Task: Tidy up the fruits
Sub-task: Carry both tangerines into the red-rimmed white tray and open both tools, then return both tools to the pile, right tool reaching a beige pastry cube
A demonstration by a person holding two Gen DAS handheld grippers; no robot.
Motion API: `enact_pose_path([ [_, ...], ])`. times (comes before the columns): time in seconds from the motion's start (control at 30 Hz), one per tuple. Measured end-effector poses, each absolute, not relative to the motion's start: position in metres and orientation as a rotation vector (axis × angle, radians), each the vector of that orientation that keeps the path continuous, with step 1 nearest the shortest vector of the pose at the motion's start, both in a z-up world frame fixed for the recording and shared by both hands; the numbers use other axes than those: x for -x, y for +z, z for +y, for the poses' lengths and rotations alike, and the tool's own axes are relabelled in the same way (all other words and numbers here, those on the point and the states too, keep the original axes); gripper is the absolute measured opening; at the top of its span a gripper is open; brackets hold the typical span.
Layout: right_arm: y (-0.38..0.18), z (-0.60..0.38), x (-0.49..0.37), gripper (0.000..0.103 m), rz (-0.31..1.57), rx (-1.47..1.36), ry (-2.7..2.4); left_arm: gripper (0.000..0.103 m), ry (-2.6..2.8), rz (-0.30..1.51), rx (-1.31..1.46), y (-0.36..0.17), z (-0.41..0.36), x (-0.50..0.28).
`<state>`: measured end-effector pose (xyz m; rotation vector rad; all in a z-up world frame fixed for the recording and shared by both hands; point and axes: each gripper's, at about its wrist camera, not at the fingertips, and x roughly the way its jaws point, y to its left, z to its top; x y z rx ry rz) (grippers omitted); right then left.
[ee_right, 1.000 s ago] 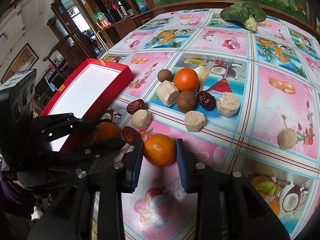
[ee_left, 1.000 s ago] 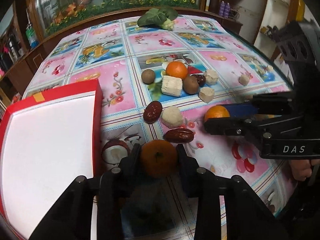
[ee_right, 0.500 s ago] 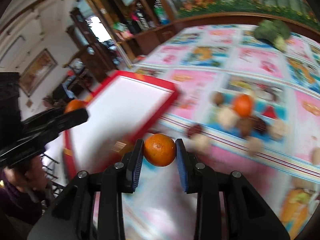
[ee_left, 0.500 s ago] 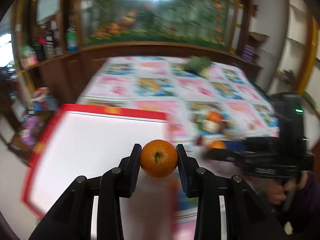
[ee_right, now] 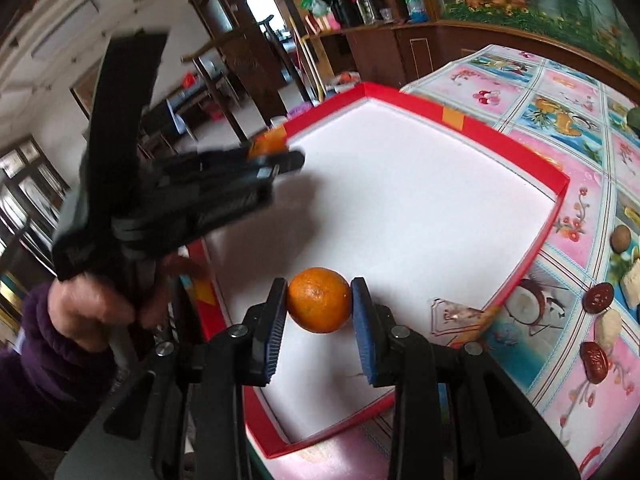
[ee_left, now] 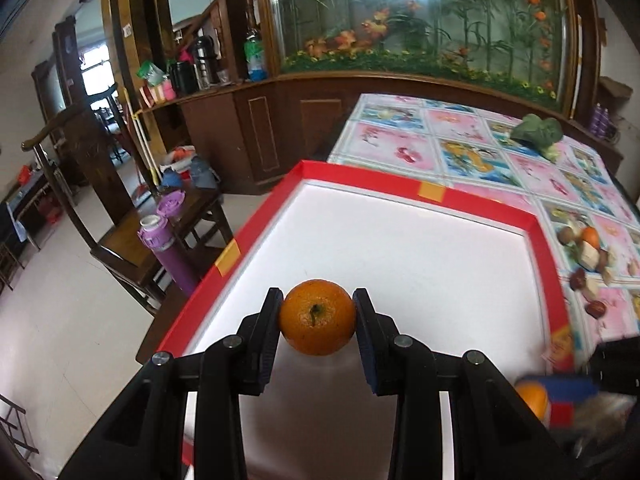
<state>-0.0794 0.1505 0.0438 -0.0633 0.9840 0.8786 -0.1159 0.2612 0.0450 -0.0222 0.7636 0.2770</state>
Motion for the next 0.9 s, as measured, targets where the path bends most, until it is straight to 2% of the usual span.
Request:
enact_pose_path([
  [0.13, 0.035, 0.156, 0.078, 0.036, 1.018, 0.132, 0.824, 0.036, 0.269, 0.786, -0.006, 0.035, 0.265, 0.101],
  [0.23, 0.039, 0.150, 0.080, 0.048, 1.008, 0.139, 0.822, 0.036, 0.255, 0.809, -0.006, 0.032, 0.266, 0.097],
  [0.43, 0.065, 0.109, 0.088, 0.063, 0.864, 0.054, 0.838, 0.039, 0.265, 0.823, -0.063, 0.030, 0.257, 0.102],
  [0.67, 0.076, 0.032, 0.069, 0.065, 0.791, -0.099, 0.706, 0.053, 0.274, 0.881, -0.094, 0.026, 0.247, 0.109],
  [0.83, 0.081, -0.029, 0.061, 0.065, 0.769, -0.143, 0.582, 0.057, 0.284, 0.893, -0.106, 0.026, 0.241, 0.119],
  [0.9, 0.085, -0.062, 0.061, 0.065, 0.746, -0.159, 0.516, 0.062, 0.268, 0.906, -0.091, 0.027, 0.240, 0.124],
])
